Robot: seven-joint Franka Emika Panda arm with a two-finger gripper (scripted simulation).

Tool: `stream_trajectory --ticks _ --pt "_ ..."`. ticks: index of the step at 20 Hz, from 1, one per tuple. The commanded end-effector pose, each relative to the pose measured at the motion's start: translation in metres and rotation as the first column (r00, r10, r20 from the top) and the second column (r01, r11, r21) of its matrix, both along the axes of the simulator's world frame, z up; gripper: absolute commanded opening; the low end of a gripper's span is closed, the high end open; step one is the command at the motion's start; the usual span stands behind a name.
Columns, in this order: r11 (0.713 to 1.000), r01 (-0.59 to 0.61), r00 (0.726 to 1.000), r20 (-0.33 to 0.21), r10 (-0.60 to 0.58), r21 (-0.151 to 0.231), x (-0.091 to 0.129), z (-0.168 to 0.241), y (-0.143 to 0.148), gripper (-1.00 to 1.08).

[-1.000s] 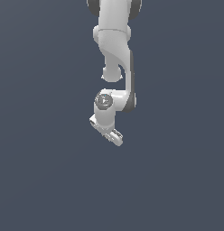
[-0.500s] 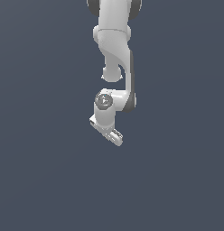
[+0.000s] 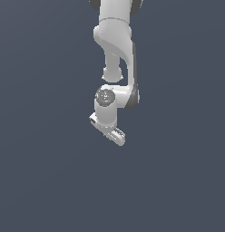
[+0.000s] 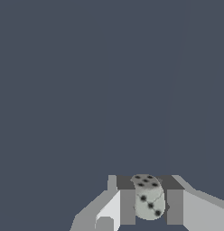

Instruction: Pick up the object and move it to a goal position.

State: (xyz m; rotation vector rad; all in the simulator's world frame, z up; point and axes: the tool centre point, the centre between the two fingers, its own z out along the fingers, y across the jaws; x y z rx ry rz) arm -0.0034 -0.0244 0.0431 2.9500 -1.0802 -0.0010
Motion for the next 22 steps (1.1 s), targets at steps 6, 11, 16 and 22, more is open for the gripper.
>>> stream_trajectory --ticks 6,11,16,22 --pt "1.000 0.001 1.000 0.001 -0.001 -0.001 0.020 0.061 0.010 -1.00" --pt "1.000 0.001 1.000 0.001 -0.001 -0.002 0.038 0.112 0.018 -1.00" --pt "1.000 0.001 1.000 0.001 -0.001 -0.002 0.055 0.162 0.026 -1.00" --pt "1.000 0.000 1.000 0.001 0.000 -0.002 0.073 0.208 0.034 -1.00"
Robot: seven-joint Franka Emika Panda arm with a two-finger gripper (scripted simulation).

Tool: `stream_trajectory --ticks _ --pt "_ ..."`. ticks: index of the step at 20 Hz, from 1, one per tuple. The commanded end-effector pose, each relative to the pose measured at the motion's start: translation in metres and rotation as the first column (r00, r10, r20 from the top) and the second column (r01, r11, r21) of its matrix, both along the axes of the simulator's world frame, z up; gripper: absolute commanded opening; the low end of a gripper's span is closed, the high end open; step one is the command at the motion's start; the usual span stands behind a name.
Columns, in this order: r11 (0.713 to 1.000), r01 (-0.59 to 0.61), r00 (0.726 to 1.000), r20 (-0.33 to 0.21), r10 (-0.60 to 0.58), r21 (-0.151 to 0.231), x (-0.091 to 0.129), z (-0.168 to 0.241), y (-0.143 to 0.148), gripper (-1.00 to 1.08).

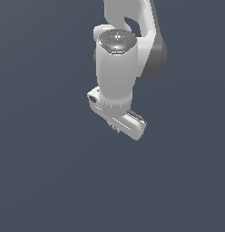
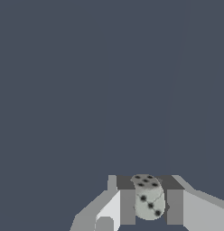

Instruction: Pick up the object and move it to a goal position.

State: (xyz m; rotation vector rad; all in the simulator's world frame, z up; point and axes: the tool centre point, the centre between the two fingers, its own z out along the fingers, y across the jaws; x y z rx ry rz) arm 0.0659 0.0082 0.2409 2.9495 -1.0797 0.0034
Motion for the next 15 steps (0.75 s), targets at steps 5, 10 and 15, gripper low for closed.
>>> stream_trajectory --ticks 5,10,15 --pt "1.000 0.000 1.000 -0.002 0.000 0.000 0.013 0.033 0.006 -1.00" --pt "1.000 0.000 1.000 -0.002 0.000 0.001 0.019 0.045 0.008 -1.00" --pt "1.000 -0.001 1.000 -0.002 0.001 0.001 0.021 0.049 0.008 -1.00"
